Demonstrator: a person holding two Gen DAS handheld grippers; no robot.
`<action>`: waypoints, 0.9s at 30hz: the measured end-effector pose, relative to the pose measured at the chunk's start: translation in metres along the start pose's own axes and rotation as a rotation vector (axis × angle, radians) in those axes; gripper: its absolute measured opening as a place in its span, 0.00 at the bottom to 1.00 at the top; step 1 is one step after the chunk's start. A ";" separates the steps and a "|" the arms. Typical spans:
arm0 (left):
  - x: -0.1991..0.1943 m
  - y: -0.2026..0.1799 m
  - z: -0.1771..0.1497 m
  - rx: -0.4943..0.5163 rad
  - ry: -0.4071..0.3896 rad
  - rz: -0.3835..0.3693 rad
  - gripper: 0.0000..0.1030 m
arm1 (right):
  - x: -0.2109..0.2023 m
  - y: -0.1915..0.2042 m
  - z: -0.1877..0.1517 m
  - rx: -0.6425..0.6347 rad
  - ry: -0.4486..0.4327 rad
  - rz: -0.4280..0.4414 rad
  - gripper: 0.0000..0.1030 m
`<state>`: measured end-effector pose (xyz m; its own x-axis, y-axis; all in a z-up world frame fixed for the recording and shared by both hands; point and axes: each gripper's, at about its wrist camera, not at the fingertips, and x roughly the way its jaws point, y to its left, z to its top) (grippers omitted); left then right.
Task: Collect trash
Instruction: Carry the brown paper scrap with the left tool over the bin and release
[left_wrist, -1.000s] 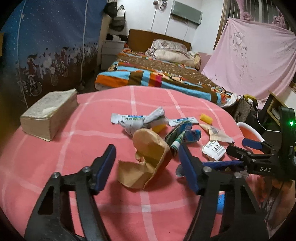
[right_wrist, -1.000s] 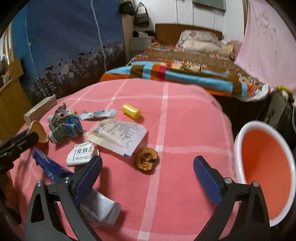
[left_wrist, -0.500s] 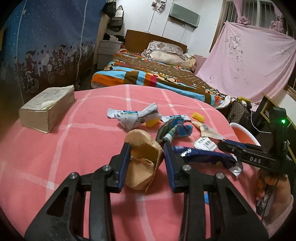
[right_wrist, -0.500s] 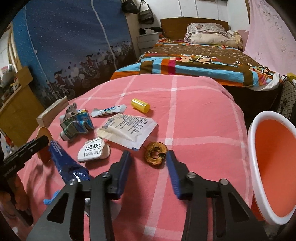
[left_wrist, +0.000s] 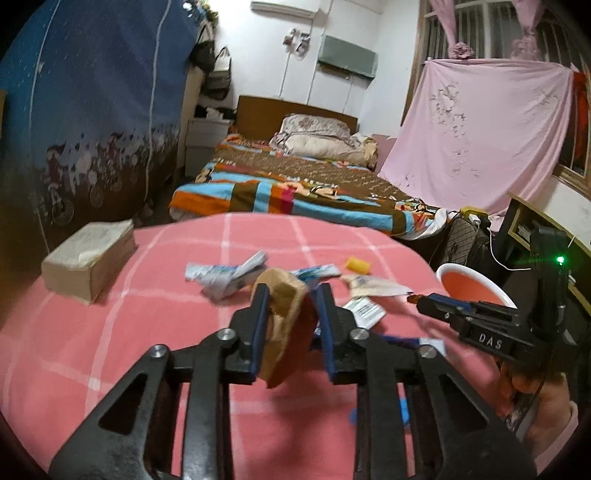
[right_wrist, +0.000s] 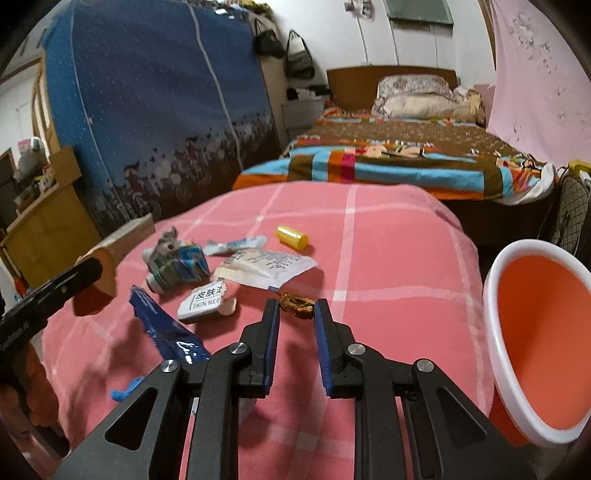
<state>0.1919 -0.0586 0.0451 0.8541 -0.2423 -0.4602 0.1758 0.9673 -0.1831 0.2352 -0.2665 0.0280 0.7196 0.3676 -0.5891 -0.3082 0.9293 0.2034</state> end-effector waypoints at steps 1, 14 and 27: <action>0.001 -0.005 0.001 0.010 -0.004 -0.005 0.04 | -0.002 0.000 0.000 0.001 -0.011 0.002 0.17; -0.008 -0.049 0.013 0.116 -0.120 -0.039 0.02 | -0.046 0.001 -0.005 -0.021 -0.259 0.028 0.17; 0.012 -0.150 0.035 0.323 -0.283 -0.253 0.03 | -0.123 -0.042 -0.019 0.002 -0.715 -0.239 0.17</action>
<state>0.1927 -0.2037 0.0975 0.8564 -0.4859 -0.1744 0.4992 0.8655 0.0401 0.1473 -0.3516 0.0770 0.9955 0.0888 0.0334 -0.0925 0.9864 0.1359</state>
